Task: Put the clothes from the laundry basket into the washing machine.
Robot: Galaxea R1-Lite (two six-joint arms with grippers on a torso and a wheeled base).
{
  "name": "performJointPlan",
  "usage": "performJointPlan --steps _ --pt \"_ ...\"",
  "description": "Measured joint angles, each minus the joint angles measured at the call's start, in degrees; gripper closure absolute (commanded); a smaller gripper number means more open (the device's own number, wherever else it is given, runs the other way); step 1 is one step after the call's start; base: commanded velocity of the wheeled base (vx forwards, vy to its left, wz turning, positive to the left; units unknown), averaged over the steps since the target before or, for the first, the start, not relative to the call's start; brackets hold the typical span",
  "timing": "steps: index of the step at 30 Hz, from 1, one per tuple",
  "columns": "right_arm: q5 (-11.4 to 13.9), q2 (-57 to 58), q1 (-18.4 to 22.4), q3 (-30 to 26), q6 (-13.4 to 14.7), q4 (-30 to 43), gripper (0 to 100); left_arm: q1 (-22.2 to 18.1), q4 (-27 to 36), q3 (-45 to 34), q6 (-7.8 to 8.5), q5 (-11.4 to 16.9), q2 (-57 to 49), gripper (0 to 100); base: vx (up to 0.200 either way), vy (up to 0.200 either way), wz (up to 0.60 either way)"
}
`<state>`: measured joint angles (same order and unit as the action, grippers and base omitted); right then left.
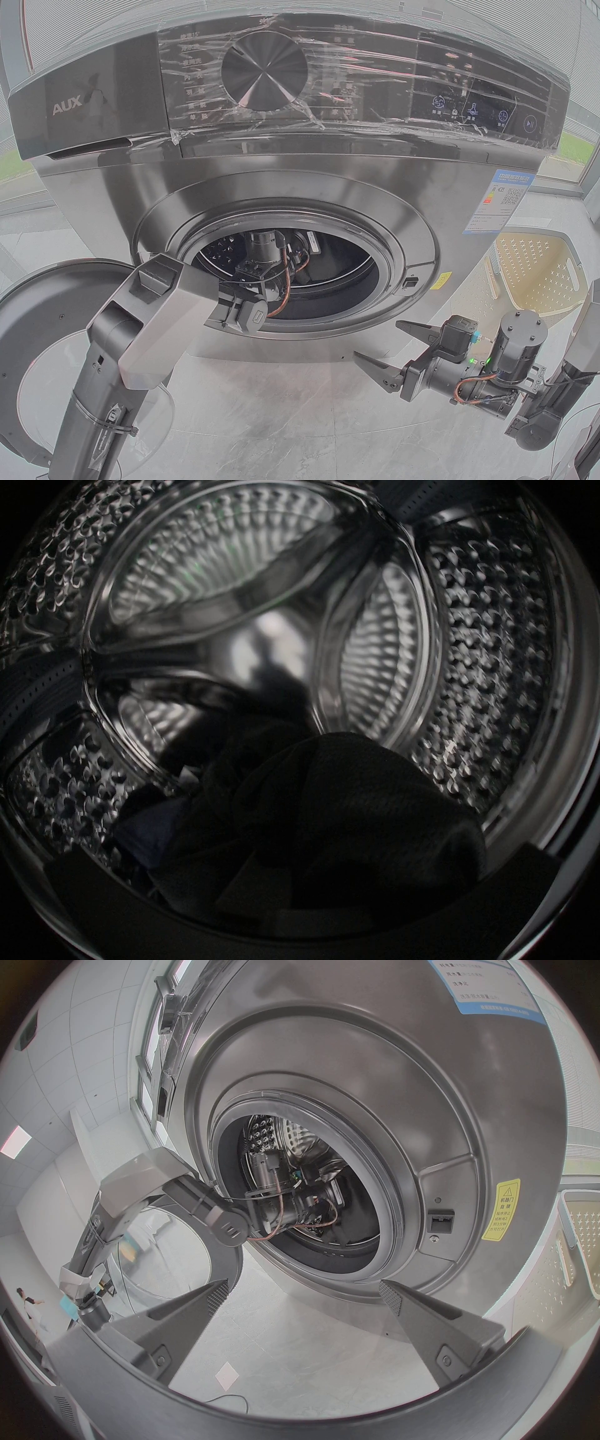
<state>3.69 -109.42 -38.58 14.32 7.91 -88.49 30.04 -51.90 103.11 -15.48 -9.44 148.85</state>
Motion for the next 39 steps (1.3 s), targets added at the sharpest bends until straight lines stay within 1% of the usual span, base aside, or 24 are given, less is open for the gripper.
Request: performJointPlan --steps 3,5,7,11,12,15,18,23,24,25,26,28,32,34,36,37,38,39 --pt "0.0 -0.1 -0.3 0.0 0.0 0.0 0 -1.1 -0.2 6.2 0.0 -2.4 2.8 100 0.0 0.0 0.0" --pt "-0.3 -0.2 -0.4 0.0 0.0 0.0 0 -2.3 -0.2 8.9 -0.01 -3.9 4.4 100 0.0 0.0 0.0" --pt "-0.5 -0.4 -0.6 0.0 0.1 0.0 0 -3.3 -0.1 10.2 -0.04 -4.3 5.5 100 0.0 0.0 0.0" --pt "-0.6 -0.8 -0.7 0.0 0.2 0.0 0 -3.9 0.1 11.1 0.11 -4.4 6.9 100 0.0 0.0 0.0" --pt "-0.6 -0.8 -0.7 0.0 0.2 0.0 0 -4.0 0.1 11.2 0.16 -4.4 7.1 0 0.0 0.0 0.0" --pt "-0.6 -1.0 -0.7 0.0 0.2 0.0 0 -4.1 0.1 10.2 0.16 -4.4 7.2 0 0.0 0.0 0.0" --pt "-0.6 -1.0 -0.7 -0.1 0.2 0.0 0 -3.2 0.5 7.0 -0.04 -3.7 6.2 0 0.0 0.0 0.0" --pt "-0.6 -1.1 -0.7 -0.1 0.2 0.0 0 -2.3 1.1 -1.9 0.22 -0.7 2.8 0 0.0 0.0 0.0" --pt "-0.6 -1.1 -0.7 -0.1 0.2 0.0 0 -2.0 1.1 -3.9 0.79 0.1 1.9 0 0.0 0.0 0.0" --pt "-0.6 -1.1 -0.7 -0.1 0.2 0.0 0 -1.6 1.1 -6.4 1.96 1.1 0.6 0 0.0 0.0 0.0" --pt "-0.6 -1.1 -0.7 -0.1 0.2 0.0 0 -1.5 1.1 -7.5 2.57 1.5 0.1 0 0.0 0.0 0.0" --pt "-0.6 -1.2 -0.7 -0.1 0.2 0.0 0 -1.3 1.2 -11.0 4.73 3.1 -1.9 0 0.0 0.0 0.0" --pt "-0.7 -1.2 -0.7 -0.1 0.2 0.0 0 -0.2 0.9 -16.7 8.27 6.4 -5.5 0 0.0 0.0 0.0" --pt "-0.6 -1.2 -0.8 -0.1 0.2 0.0 0 0.2 -0.1 -19.3 9.35 8.7 -7.2 0 0.0 0.0 0.0" --pt "-0.6 -1.2 -0.8 0.0 0.2 0.0 0 0.7 -1.2 -21.2 9.98 10.2 -8.3 0 0.0 0.0 0.0" --pt "-0.6 -1.2 -0.8 0.0 0.2 0.0 0 1.0 -1.6 -22.0 10.37 10.9 -8.8 0 0.0 0.0 0.0" --pt "-0.6 -1.2 -0.8 0.0 0.2 0.0 0 1.2 -2.1 -23.3 11.33 11.5 -9.4 0 0.0 0.0 0.0" --pt "-0.6 -1.2 -0.8 0.0 0.2 0.0 0 1.3 -2.1 -23.7 11.68 11.6 -9.6 0 0.0 0.0 0.0"
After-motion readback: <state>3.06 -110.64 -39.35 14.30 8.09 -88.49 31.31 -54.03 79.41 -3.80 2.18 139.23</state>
